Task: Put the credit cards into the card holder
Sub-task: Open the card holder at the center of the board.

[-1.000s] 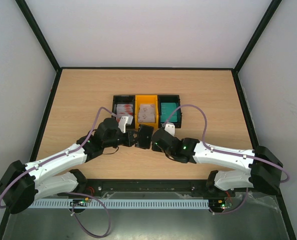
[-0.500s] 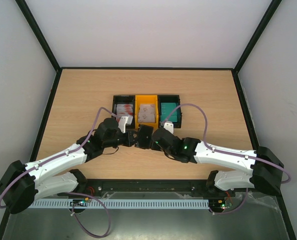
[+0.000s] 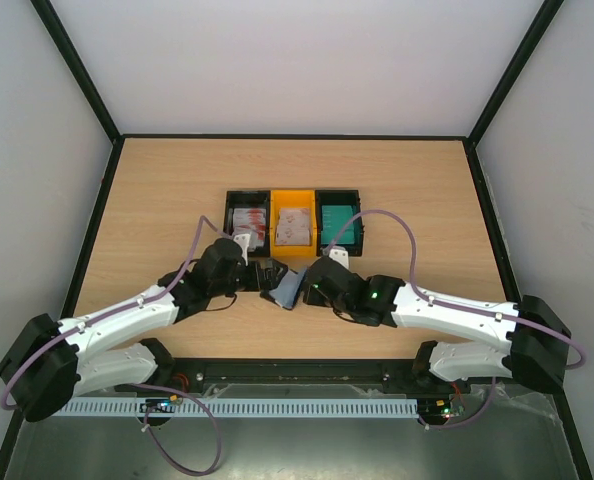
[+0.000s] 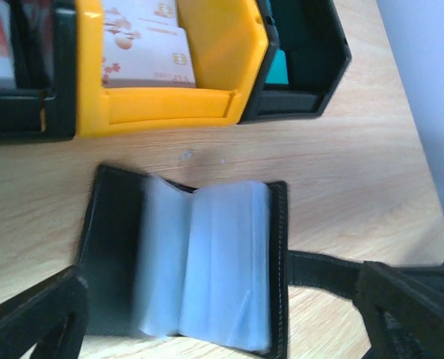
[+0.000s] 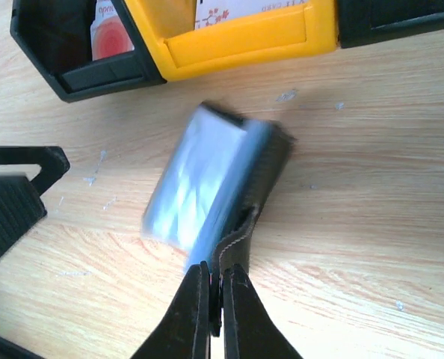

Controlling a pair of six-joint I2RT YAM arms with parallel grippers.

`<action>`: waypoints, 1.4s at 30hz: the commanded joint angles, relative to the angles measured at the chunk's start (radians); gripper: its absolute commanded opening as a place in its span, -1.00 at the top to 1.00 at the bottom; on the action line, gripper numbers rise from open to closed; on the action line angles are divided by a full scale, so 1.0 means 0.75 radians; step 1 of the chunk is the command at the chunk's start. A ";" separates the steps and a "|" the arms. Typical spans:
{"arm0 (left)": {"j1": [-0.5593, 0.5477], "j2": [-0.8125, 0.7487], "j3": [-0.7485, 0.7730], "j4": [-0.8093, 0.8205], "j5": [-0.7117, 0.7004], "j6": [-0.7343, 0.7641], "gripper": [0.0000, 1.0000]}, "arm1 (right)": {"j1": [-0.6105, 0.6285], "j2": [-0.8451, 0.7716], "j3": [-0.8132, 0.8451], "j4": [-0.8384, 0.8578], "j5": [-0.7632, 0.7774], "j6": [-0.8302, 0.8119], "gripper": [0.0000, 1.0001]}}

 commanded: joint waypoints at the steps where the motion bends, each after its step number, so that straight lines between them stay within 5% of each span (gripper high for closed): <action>1: 0.000 -0.026 -0.029 -0.016 -0.083 -0.002 -1.00 | -0.001 -0.031 0.048 -0.021 -0.053 -0.035 0.96; 11: 0.021 -0.032 -0.106 0.037 -0.002 -0.016 -0.98 | -0.001 0.026 0.057 0.051 -0.092 -0.068 0.96; 19: 0.025 0.057 -0.116 0.139 0.100 -0.020 -0.54 | -0.002 0.015 -0.024 -0.161 0.145 0.002 0.96; 27: 0.025 0.136 -0.101 0.199 0.154 -0.024 -0.39 | -0.012 0.054 -0.080 -0.364 0.364 0.125 0.96; 42: 0.023 0.337 -0.087 0.396 0.351 -0.065 -0.14 | -0.099 0.127 -0.184 -0.229 0.366 0.126 0.89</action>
